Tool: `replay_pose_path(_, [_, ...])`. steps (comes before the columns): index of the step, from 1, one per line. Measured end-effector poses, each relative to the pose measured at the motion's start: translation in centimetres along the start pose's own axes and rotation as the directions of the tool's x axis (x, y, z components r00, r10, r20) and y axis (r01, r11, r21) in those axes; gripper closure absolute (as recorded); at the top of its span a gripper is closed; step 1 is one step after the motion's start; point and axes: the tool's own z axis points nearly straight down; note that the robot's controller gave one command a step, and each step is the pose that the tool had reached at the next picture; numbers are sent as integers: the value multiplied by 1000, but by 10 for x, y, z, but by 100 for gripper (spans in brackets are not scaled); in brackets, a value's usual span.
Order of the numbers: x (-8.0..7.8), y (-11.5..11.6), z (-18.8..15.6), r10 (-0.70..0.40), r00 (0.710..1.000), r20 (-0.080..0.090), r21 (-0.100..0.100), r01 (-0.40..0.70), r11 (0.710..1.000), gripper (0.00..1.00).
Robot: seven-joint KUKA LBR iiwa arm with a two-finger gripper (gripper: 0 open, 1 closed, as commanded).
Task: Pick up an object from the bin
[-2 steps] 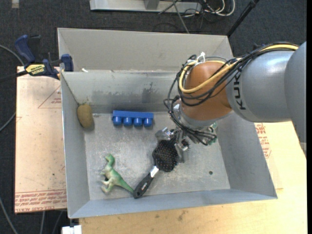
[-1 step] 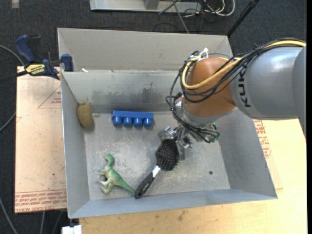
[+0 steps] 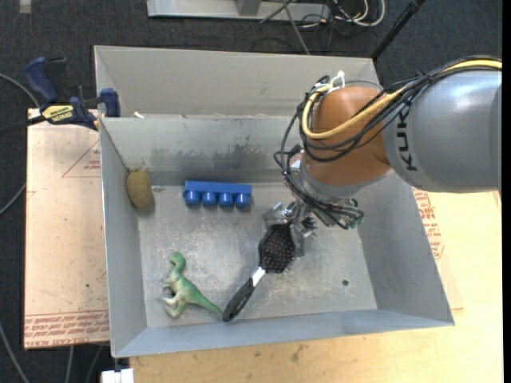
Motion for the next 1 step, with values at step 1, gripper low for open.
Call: replay_pose_path(1, [0,0,-13,1,1000,1,1,-1,1000,100])
